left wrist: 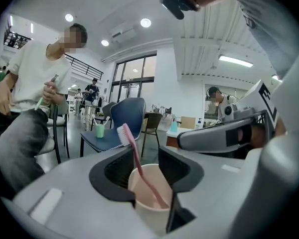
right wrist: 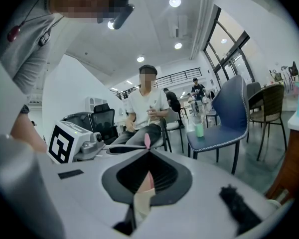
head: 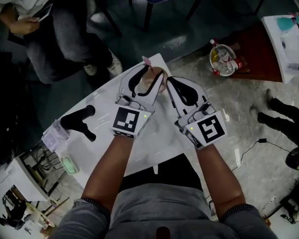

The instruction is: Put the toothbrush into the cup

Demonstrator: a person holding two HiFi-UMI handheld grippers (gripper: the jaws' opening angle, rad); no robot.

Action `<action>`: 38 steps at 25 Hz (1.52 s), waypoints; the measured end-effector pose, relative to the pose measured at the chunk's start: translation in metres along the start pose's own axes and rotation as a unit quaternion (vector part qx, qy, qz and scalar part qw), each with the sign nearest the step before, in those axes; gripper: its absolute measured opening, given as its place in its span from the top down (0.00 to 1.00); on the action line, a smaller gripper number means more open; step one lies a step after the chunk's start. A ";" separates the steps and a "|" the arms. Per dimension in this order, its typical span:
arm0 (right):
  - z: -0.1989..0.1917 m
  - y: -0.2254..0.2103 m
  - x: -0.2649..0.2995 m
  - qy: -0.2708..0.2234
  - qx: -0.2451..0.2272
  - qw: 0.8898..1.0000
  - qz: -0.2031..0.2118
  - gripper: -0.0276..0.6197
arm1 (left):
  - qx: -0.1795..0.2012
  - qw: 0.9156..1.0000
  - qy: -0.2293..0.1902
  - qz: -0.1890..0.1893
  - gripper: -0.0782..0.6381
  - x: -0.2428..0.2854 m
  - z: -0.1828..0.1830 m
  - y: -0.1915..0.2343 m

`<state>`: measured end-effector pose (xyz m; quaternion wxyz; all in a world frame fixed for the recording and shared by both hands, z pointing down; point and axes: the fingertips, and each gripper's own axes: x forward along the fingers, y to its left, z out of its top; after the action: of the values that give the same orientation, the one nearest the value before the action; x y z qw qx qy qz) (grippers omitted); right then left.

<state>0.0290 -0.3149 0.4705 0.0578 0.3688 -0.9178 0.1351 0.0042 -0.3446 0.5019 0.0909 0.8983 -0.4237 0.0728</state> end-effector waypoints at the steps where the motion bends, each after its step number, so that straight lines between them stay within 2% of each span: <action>1: 0.000 0.000 0.000 0.000 0.000 1.000 0.000 0.95 | -0.003 1.000 0.003 0.003 0.68 0.000 -0.001 0.001; 9: -0.002 0.003 0.001 0.002 0.001 1.000 0.003 0.95 | -0.020 0.999 0.030 0.016 0.63 -0.003 -0.015 0.012; 27: 0.003 0.012 0.006 0.000 -0.005 1.000 0.006 0.95 | -0.027 0.998 0.043 0.025 0.57 -0.015 -0.020 0.021; 38: 0.022 0.028 -0.003 -0.008 -0.017 1.000 0.010 0.95 | -0.018 0.999 0.020 0.024 0.59 -0.046 0.009 0.008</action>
<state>0.0111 -0.2998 0.4435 0.0555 0.3595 -0.9241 0.1172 -0.0304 -0.3167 0.4840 0.1132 0.8843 -0.4448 0.0854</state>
